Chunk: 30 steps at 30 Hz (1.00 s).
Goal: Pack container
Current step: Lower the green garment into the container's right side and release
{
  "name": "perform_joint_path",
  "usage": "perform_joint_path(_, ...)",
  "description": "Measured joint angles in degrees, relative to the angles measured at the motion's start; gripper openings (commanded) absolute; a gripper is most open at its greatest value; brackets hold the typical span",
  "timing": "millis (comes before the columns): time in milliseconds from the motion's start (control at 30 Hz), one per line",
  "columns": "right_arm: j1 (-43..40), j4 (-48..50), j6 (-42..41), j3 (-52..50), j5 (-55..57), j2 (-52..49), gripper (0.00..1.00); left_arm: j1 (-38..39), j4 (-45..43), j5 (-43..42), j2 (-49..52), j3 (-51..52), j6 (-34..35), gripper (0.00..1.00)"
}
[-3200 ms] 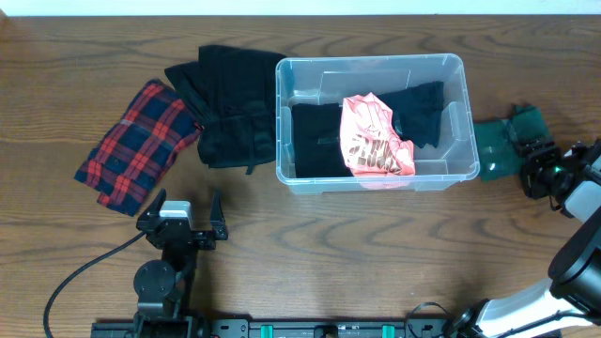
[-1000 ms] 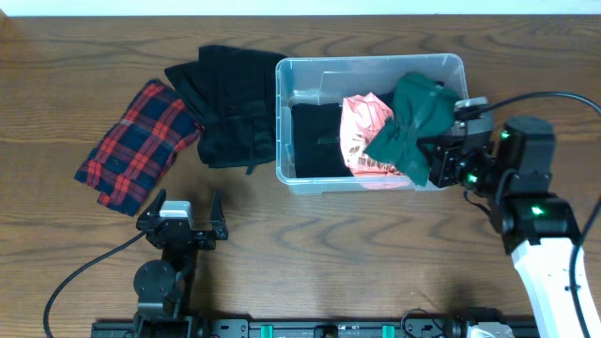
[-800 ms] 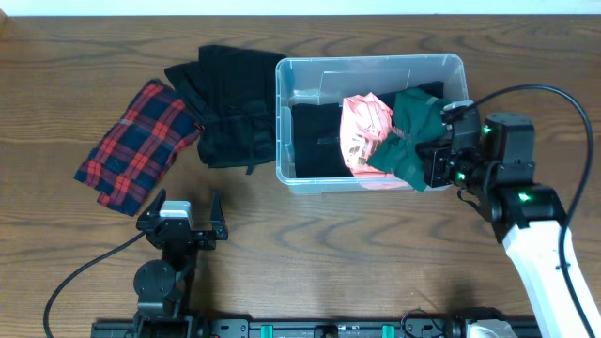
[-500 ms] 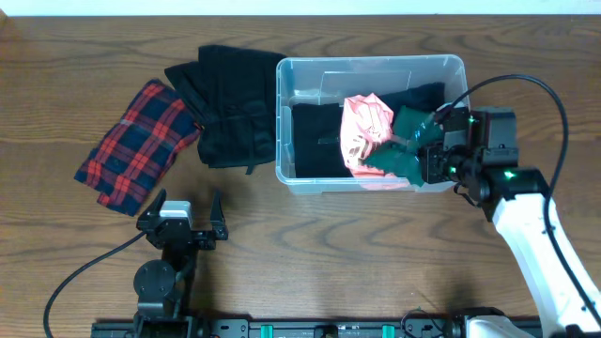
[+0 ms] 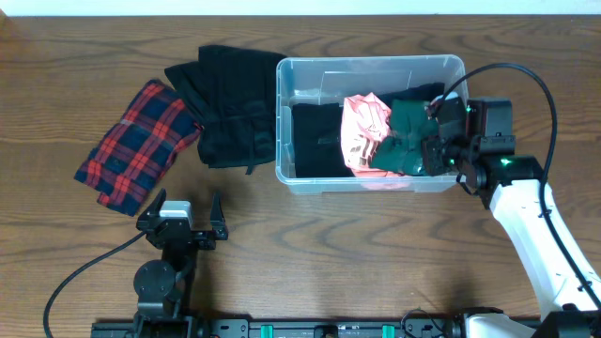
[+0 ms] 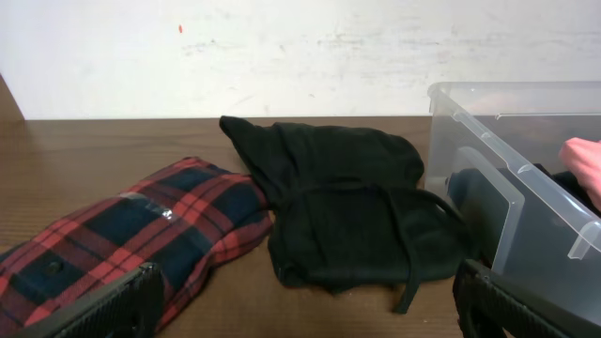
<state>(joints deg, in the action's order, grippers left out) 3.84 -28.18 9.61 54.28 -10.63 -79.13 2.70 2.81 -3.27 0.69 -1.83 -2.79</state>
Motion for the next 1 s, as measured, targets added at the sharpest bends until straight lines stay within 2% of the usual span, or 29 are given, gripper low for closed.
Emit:
perform_joint_path(267,0.0,-0.6,4.4,0.6,0.0,0.0,0.01,0.0,0.0,0.0,0.0,0.0,0.0,0.98)
perform_joint_path(800,0.0,-4.2,4.5,0.8,4.2,-0.2,0.01,0.0,0.0,0.0,0.0,0.0,0.0,0.98)
perform_joint_path(833,0.0,-4.2,4.5,0.8,4.6,-0.2,0.04,0.0,0.0,0.0,0.0,0.0,0.0,0.98)
perform_joint_path(867,0.0,-4.2,4.5,0.8,4.8,-0.2,0.29,0.0,0.0,0.0,0.0,0.0,0.0,0.98)
perform_joint_path(933,0.0,-4.2,4.5,0.8,5.2,-0.2,0.63,0.0,0.0,0.0,0.0,0.0,0.0,0.98)
perform_joint_path(1000,0.0,-4.2,4.5,0.8,5.6,-0.2,0.73,0.0,0.0,0.0,0.0,0.0,0.0,0.98)
